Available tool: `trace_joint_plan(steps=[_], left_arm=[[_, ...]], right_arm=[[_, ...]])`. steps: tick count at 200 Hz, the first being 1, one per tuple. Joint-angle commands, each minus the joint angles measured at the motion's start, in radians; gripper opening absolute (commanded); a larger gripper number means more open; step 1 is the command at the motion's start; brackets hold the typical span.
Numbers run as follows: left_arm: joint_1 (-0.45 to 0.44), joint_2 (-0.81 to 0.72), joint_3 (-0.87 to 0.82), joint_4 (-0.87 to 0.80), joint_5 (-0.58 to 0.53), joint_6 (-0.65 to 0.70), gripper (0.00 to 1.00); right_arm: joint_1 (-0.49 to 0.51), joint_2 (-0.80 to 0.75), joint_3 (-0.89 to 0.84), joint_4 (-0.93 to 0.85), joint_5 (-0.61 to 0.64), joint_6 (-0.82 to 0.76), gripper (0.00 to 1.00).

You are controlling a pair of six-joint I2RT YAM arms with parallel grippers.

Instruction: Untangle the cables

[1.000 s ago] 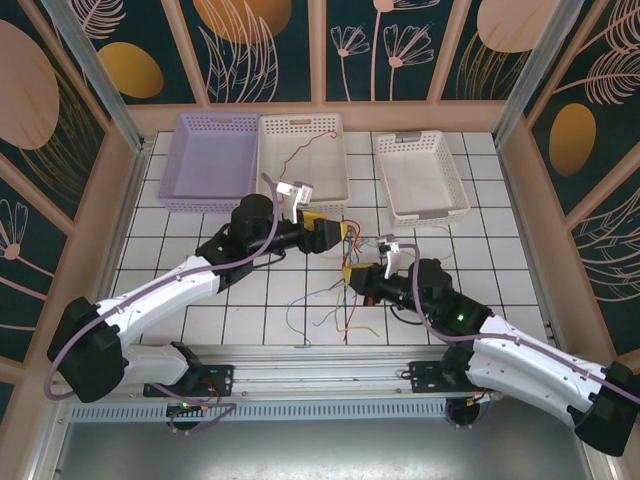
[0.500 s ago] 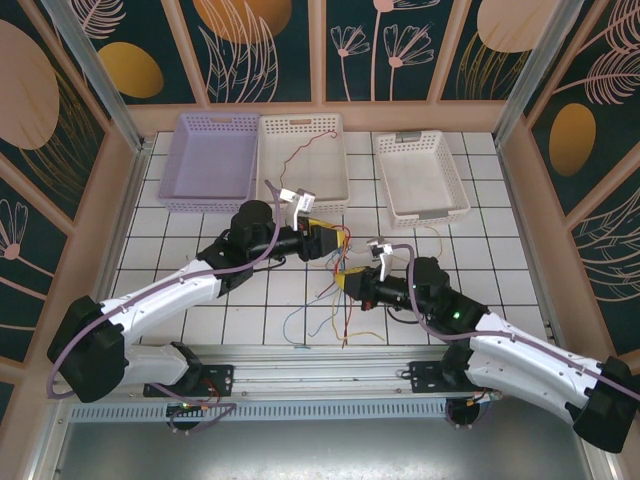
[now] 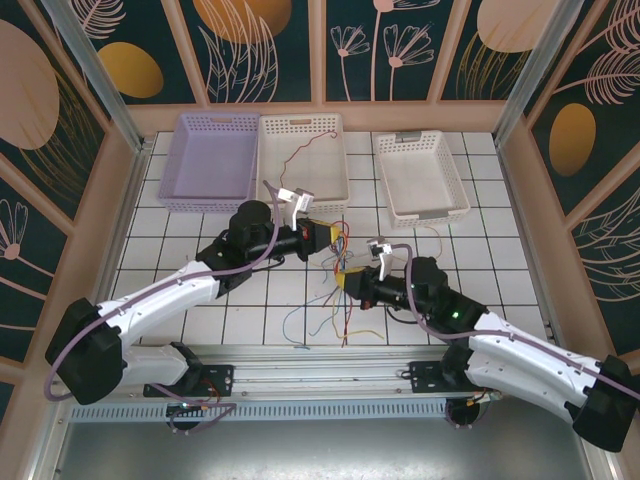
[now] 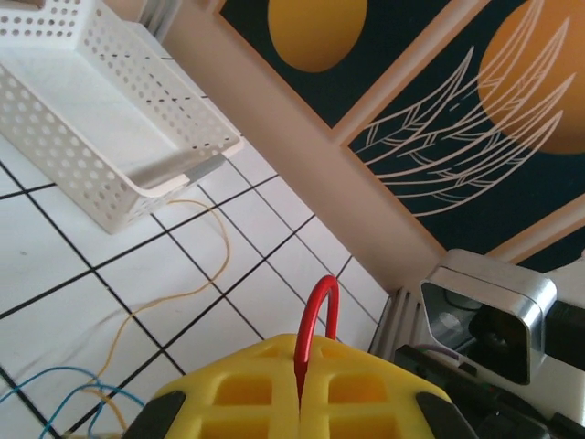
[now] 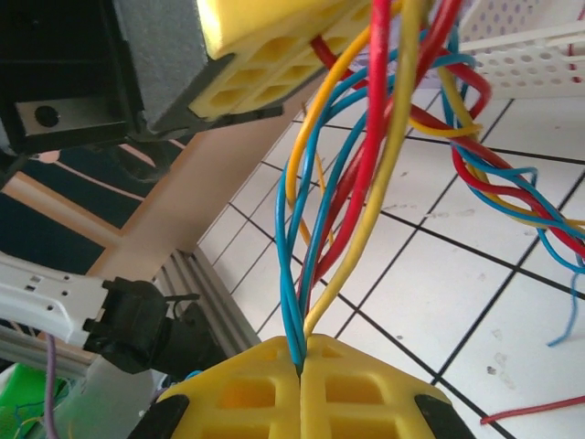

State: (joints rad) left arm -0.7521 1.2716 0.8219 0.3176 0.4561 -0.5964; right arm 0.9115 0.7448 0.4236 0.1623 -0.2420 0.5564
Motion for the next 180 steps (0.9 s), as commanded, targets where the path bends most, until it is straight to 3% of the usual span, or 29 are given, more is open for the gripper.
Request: trace_joint_plan(steps=[1,28,57,92,138,180], left_arm=[[0.003,-0.048,0.021,-0.072,-0.094,0.038,0.0],[0.002,-0.103,0.039,-0.174,-0.295,0.037,0.0],[0.003,-0.146,0.056,-0.245,-0.45,0.015,0.0],[0.004,-0.185,0.066,-0.281,-0.49,0.004,0.0],[0.003,-0.233,0.112,-0.33,-0.512,0.014,0.0],[0.005,-0.297,0.239,-0.454,-0.597,0.079,0.0]], right_arm=[[-0.005,0.021,-0.006,-0.054,0.104,0.0,0.0],[-0.071,0.06,-0.016,-0.159,0.207,0.054,0.0],[-0.228,0.066,-0.096,-0.115,0.074,0.101,0.0],[-0.303,0.066,-0.152,-0.066,0.001,0.104,0.03],[-0.31,0.076,-0.164,-0.072,0.03,0.092,0.0],[-0.322,0.084,-0.194,-0.068,0.055,0.098,0.0]])
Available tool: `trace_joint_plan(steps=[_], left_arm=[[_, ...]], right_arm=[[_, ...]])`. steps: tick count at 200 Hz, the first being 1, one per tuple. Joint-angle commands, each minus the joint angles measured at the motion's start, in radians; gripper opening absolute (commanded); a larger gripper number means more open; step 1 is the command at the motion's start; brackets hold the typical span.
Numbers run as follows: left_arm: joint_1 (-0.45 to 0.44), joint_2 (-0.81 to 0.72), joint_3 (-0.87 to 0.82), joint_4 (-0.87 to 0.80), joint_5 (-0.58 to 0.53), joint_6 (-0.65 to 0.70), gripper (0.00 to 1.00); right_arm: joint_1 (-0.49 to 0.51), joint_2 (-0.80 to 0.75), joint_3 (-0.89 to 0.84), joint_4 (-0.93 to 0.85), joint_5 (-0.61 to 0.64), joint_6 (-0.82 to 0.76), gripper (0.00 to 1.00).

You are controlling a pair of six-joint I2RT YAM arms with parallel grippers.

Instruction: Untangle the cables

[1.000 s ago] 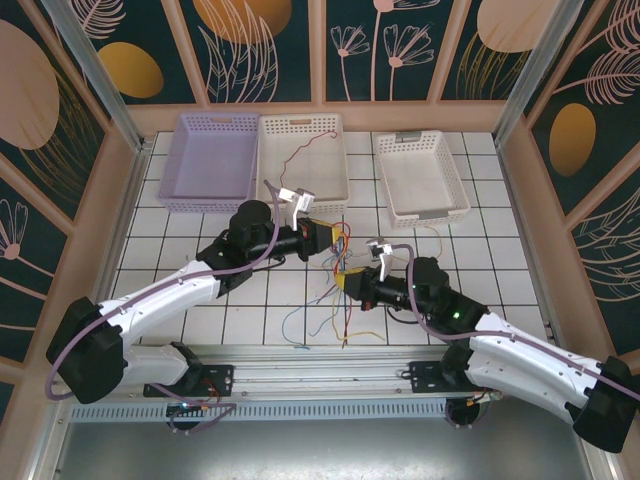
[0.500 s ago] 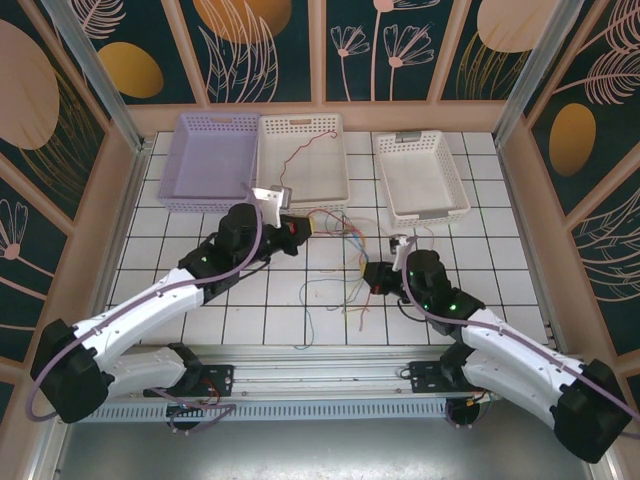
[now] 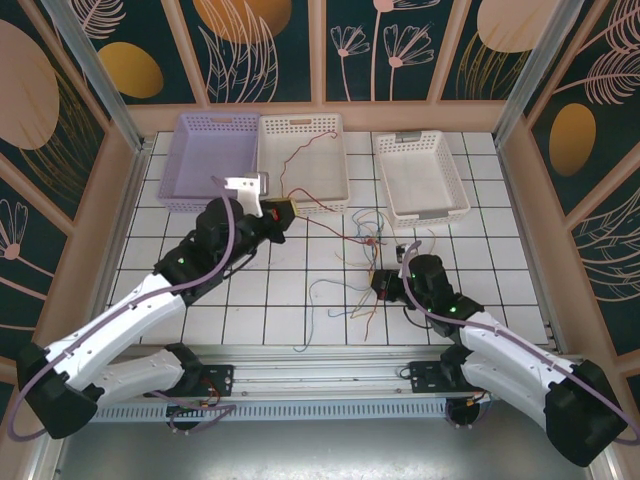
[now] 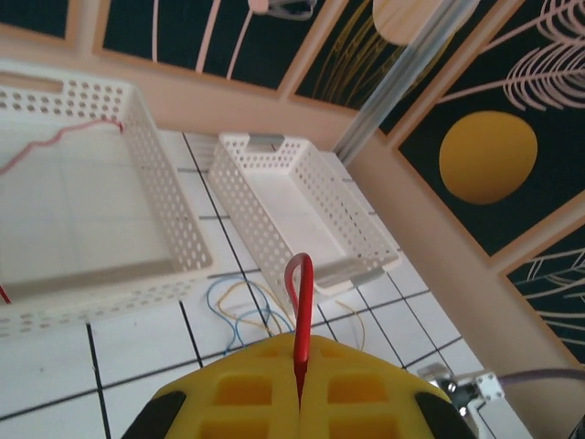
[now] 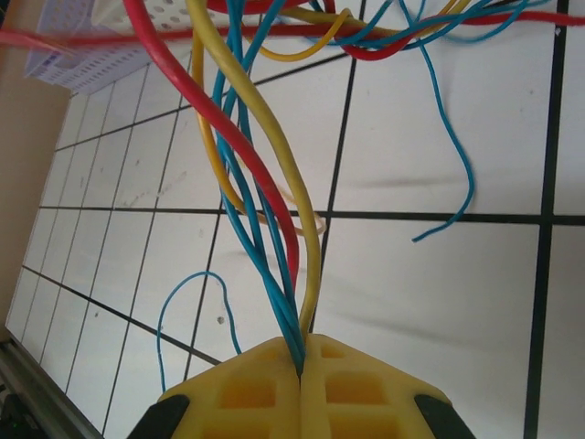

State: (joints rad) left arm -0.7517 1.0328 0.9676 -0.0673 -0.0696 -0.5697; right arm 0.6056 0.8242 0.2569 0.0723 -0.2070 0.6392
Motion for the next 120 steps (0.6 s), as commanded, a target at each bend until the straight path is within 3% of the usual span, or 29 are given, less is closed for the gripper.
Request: trace_joint_plan(steps=[1,120], left_arm=[[0.004,-0.06,0.095,-0.073,-0.074,0.055,0.0],[0.004,-0.095,0.369,-0.25,-0.163,0.174,0.0]], right_arm=[[-0.018,0.005,-0.029,0.022,0.02,0.016,0.0],[-0.053,0.014,-0.098,0.087,-0.012,0.037,0.0]])
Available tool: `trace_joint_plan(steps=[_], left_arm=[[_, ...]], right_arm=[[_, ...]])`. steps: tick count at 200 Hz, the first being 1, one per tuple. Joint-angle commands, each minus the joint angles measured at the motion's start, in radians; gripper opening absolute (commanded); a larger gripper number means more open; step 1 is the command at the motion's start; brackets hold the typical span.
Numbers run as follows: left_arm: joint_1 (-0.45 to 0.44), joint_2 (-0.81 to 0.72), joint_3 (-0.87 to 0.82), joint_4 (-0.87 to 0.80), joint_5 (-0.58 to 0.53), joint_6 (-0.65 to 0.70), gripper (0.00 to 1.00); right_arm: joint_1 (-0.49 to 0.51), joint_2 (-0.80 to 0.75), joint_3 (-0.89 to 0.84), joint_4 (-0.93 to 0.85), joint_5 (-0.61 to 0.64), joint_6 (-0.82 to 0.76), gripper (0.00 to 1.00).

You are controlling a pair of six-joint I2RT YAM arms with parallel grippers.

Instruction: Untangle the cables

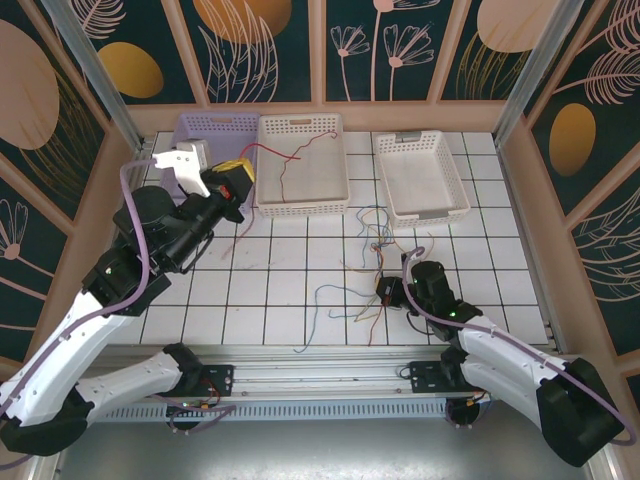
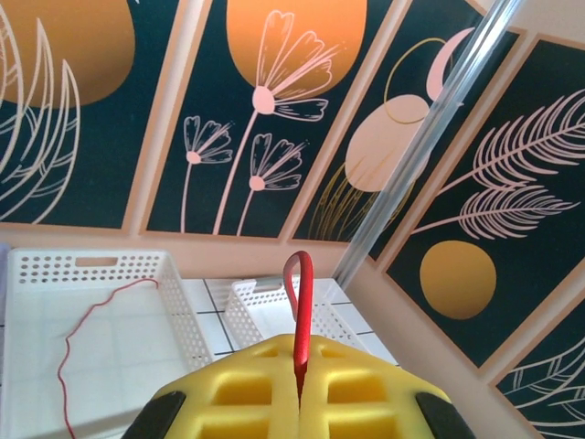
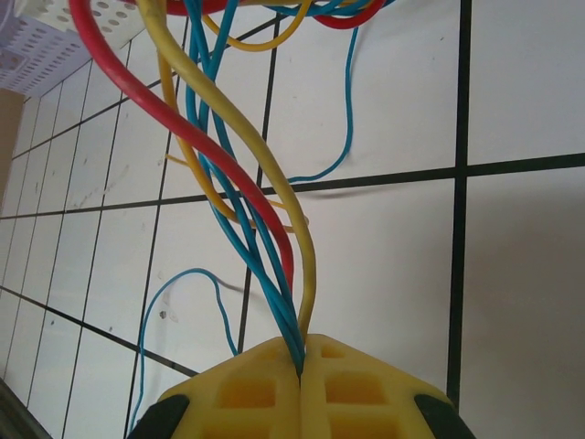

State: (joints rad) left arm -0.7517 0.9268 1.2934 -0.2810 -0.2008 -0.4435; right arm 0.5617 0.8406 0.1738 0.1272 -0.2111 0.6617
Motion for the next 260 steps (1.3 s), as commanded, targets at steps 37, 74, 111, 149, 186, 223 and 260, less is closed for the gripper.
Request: trace_joint_plan(steps=[37,74,111,149,186,223,260], left_arm=[[0.004,0.034,0.059,-0.023,-0.051,0.073,0.0],[0.004,0.097,0.103,-0.013,-0.067,0.111,0.0],[0.009,0.187,0.159,0.013,-0.095,0.161,0.0],[0.073,0.307,0.214,0.057,-0.05,0.177,0.0],[0.157,0.422,0.264,0.093,-0.013,0.165,0.0],[0.184,0.537,0.333,0.127,-0.003,0.17,0.0],[0.211,0.628,0.379,0.165,-0.006,0.167,0.0]], right_arm=[[-0.008,-0.012,-0.015,0.029,-0.011,0.015,0.0],[-0.009,-0.02,-0.014,0.032,-0.017,0.018,0.0],[-0.008,-0.035,-0.014,0.035,-0.025,0.023,0.0],[-0.008,-0.059,-0.012,0.022,-0.04,0.023,0.0],[-0.009,-0.098,-0.007,0.0,-0.049,0.018,0.0],[-0.008,-0.121,0.001,-0.015,-0.061,0.014,0.0],[-0.008,-0.145,0.006,-0.032,-0.071,0.009,0.0]])
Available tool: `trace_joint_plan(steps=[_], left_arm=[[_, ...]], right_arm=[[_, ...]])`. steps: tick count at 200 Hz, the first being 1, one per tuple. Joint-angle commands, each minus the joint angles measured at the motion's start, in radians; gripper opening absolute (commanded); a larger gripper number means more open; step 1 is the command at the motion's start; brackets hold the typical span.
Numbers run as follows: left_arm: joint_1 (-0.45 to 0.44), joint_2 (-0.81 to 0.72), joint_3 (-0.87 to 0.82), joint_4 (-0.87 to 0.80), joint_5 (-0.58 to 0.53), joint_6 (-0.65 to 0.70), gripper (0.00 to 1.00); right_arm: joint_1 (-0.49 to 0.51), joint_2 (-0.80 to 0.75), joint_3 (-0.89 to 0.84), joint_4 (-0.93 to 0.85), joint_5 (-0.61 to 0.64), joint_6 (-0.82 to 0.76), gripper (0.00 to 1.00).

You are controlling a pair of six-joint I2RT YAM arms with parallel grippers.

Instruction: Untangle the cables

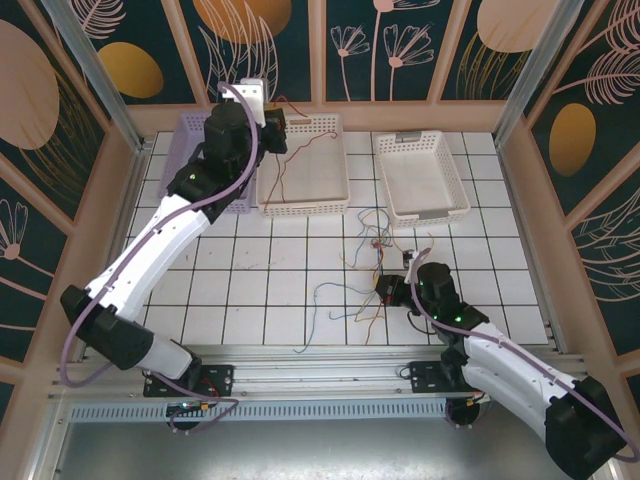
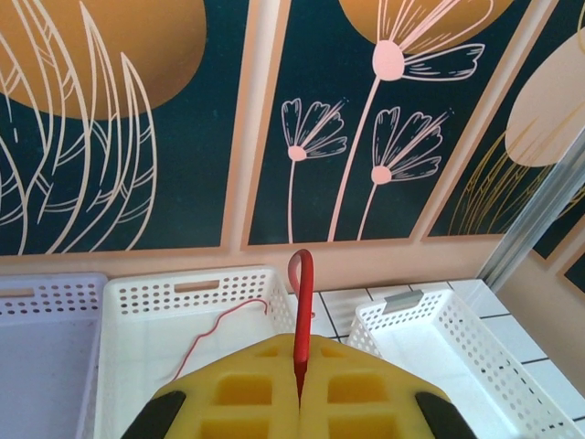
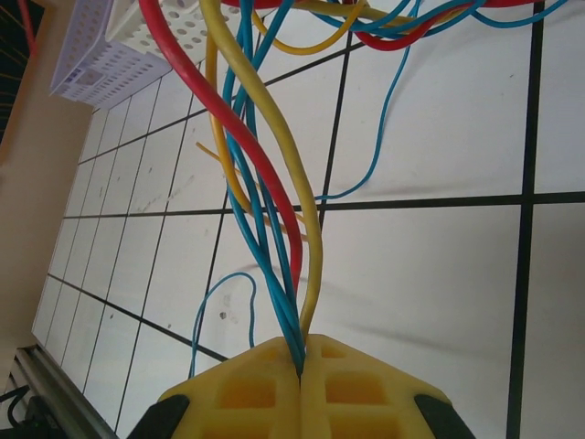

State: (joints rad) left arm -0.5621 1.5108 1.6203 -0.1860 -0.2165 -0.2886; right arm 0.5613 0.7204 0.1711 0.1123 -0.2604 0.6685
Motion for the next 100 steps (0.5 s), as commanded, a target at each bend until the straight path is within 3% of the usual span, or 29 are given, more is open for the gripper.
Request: trace_joint_plan(steps=[1,100], left_arm=[[0.023,0.045,0.053,0.07,0.01,0.011,0.0],[0.061,0.293,0.171,0.106,-0.028,-0.012,0.0]], right_arm=[[-0.008,-0.025,0.008,-0.017,-0.022,0.003,0.0],[-0.008,-0.135,0.01,-0.097,-0.04,0.009,0.0]])
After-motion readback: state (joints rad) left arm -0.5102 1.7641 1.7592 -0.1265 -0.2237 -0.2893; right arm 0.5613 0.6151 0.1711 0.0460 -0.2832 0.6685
